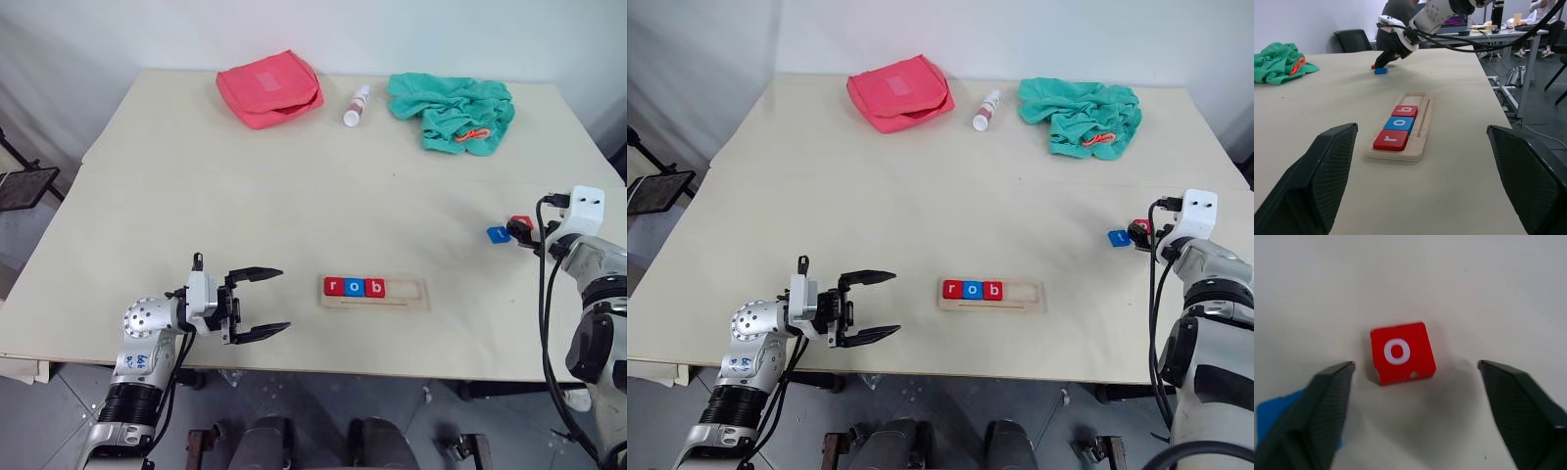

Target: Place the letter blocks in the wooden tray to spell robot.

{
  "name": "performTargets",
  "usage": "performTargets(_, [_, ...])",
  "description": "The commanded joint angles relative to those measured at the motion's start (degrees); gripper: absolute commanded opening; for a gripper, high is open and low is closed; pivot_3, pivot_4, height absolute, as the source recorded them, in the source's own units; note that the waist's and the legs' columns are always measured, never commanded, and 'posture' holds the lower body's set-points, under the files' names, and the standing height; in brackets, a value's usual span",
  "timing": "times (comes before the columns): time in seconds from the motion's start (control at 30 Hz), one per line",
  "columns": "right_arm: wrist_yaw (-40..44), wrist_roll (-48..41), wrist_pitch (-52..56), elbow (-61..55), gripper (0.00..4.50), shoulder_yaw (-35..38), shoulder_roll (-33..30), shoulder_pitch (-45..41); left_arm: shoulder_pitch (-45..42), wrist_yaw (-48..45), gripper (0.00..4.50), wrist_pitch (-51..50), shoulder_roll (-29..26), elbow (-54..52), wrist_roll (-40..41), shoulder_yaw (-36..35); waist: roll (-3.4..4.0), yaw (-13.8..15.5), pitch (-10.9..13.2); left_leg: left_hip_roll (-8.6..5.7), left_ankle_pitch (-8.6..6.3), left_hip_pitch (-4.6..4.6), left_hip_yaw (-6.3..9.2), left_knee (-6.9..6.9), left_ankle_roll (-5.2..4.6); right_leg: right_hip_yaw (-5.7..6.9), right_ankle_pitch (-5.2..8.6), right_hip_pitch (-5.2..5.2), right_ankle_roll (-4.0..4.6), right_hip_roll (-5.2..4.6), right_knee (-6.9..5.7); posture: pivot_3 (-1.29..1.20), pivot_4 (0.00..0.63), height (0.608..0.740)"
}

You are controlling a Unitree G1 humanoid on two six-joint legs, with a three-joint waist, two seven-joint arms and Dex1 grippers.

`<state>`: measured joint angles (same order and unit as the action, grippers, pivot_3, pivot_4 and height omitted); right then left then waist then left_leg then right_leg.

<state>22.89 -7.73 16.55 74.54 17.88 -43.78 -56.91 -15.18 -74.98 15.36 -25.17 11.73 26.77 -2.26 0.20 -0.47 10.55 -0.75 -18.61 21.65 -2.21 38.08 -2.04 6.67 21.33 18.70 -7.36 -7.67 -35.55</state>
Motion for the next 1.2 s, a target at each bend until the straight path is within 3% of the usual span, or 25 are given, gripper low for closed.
performTargets(0.03, [-0.9,0.2,0.1,0.0,2.87,0.4,-1.1,-0.1,0.0,0.5,4.5,0.3,-0.3,-1.8,0.6,-0.6,0.0,0.1,0.0,0.0,0.0,0.0,0.0,0.0,0.0,0.01,0.0,-0.01,0.0,0.0,0.0,0.0,0.15,0.74])
performTargets(0.17, [-0.2,0.1,-0.7,-0.4,1.51,0.5,-1.0,0.5,-0.3,0.5,4.5,0.5,-0.3,-1.4,0.5,-0.6,0.0,0.3,0.0,-0.01,0.0,0.02,0.02,0.02,0.0,0.01,0.0,-0.01,0.0,-0.01,0.01,0.0,0.15,0.74])
performTargets(0.47, [1.4,-0.9,-1.5,-3.3,1.46,1.0,-1.2,2.4,-1.0,0.3,4.5,0.8,0.0,-0.6,0.4,-0.4,0.0,0.3,0.0,-0.01,0.0,0.02,0.04,0.01,0.0,0.03,0.0,-0.01,0.0,-0.01,0.02,0.0,0.15,0.74])
performTargets(0.63, [3.7,-2.6,1.3,-11.7,1.46,1.3,-0.9,6.0,-1.3,-0.2,4.5,0.8,0.0,-0.1,0.6,-0.3,0.0,0.2,0.0,-0.01,0.0,0.02,0.03,0.01,0.0,0.02,0.0,-0.01,0.0,-0.01,0.02,0.0,0.15,0.74])
performTargets(0.83, [2.4,-7.9,14.6,-39.3,1.46,4.0,0.8,20.2,-2.2,-1.9,4.5,1.0,0.0,1.5,1.0,-0.3,0.0,0.4,0.0,-0.01,0.0,0.04,0.09,0.0,0.0,0.04,0.0,0.0,0.0,-0.01,0.02,0.0,0.15,0.74])
performTargets(0.97, [-2.5,-12.6,28.1,-66.0,1.46,9.8,3.6,34.0,-3.2,-5.1,4.5,1.0,-0.6,3.7,1.7,-0.6,0.06,0.7,0.0,-0.01,0.0,0.1,0.16,-0.01,0.0,0.07,0.0,0.06,0.0,-0.01,-0.02,0.0,0.15,0.74])
performTargets(1.2, [-10.9,-19.2,47.1,-98.9,1.46,17.8,11.8,48.0,-5.0,-9.2,4.5,1.9,-0.8,8.0,1.8,-1.1,0.08,0.7,0.0,-0.02,0.01,0.25,0.15,0.08,0.01,0.03,0.0,0.17,0.0,0.01,-0.04,0.0,0.15,0.74])
